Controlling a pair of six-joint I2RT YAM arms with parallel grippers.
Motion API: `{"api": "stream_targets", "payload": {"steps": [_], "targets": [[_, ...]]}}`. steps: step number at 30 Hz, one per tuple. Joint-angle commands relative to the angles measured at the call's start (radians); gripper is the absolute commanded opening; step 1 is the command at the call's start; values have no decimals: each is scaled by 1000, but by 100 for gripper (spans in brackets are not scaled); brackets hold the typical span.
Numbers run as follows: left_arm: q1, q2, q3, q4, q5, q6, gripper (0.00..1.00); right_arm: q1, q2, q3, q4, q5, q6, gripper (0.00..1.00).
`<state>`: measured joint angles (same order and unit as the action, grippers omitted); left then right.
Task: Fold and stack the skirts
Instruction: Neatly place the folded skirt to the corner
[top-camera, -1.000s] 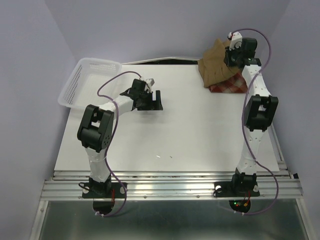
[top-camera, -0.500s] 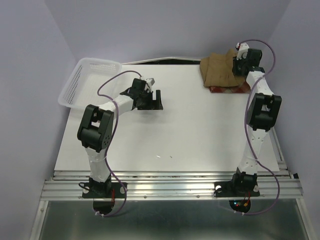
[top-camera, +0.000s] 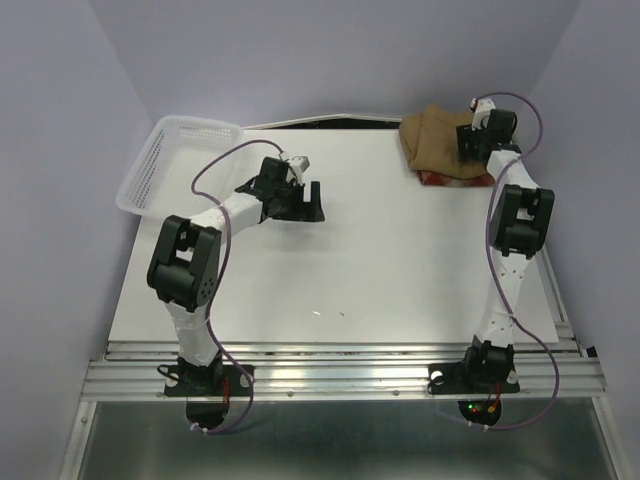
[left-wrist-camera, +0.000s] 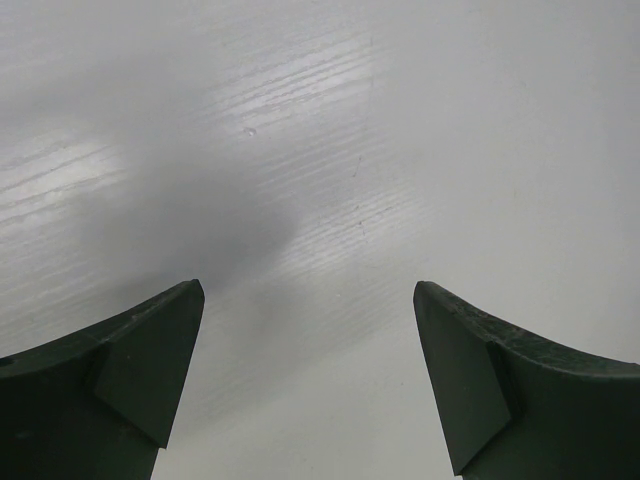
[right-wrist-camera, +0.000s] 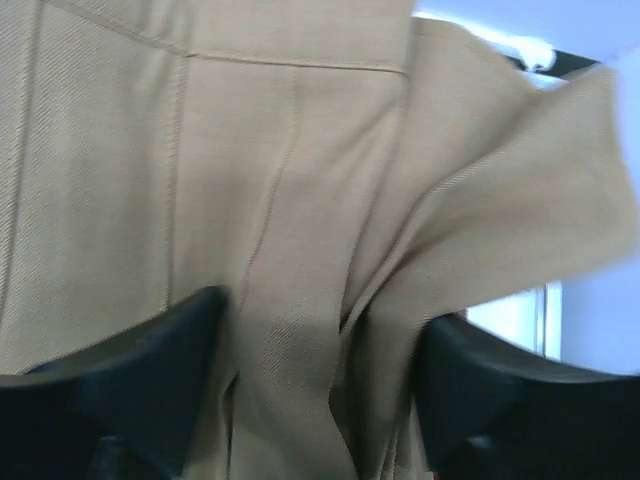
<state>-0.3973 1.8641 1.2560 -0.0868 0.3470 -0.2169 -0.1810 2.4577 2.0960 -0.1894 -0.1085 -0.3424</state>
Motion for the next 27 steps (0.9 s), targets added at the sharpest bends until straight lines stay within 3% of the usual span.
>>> {"api": "stream_targets", "payload": {"steps": [1, 2, 4, 18, 22, 27], "targets": [[0, -132, -12, 42, 9, 66, 98, -12, -25, 32, 50, 44, -14, 85], [2, -157, -13, 44, 0, 76, 98, -12, -52, 24, 50, 41, -17, 94], [2, -196, -13, 44, -14, 103, 98, -12, -97, 18, 41, 36, -17, 100], [101, -375, 46, 55, -105, 183, 98, -12, -305, 70, -114, -65, 94, 100], [110, -413, 56, 35, -138, 211, 98, -12, -416, 22, -185, -228, 109, 100], [112, -473, 46, -13, -126, 292, 98, -12, -563, -20, -390, -394, 201, 100]]}}
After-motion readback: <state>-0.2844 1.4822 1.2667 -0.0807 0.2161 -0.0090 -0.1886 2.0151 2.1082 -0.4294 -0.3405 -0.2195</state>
